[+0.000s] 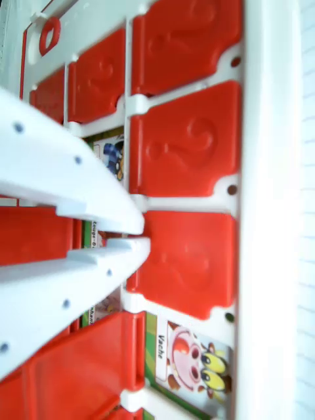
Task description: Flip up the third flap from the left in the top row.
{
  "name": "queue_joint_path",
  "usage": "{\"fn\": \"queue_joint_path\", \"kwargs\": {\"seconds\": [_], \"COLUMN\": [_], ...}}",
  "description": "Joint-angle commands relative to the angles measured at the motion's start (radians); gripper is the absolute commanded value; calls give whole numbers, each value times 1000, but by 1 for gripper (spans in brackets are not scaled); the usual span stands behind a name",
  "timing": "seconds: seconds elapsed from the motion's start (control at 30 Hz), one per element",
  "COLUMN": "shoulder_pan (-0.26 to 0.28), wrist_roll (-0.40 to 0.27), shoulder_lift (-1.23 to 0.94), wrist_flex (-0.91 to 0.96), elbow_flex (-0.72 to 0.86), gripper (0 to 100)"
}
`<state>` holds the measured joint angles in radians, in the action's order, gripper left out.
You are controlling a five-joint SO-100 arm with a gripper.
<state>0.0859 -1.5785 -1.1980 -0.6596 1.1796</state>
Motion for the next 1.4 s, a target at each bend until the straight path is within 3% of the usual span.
{"fn": "queue_joint_path", "kwargs": {"seconds": [0.0,0.17,0.43,0.73,0.93,1.17,1.37], "shoulder_pan": [-12,-12,-2,11,-23,-71,-77], "wrist_roll": [-18,-28,-20,-23,-38,-34,-38], "shoulder_lift": [9,51,-18,-370,-594,-755,-839], "wrist_flex": [34,23,-11,-104,-183,-319,-397], "elbow_flex": [-204,-265,-236,21,189,249,256], "gripper": [0,0,0,0,0,0,0]}}
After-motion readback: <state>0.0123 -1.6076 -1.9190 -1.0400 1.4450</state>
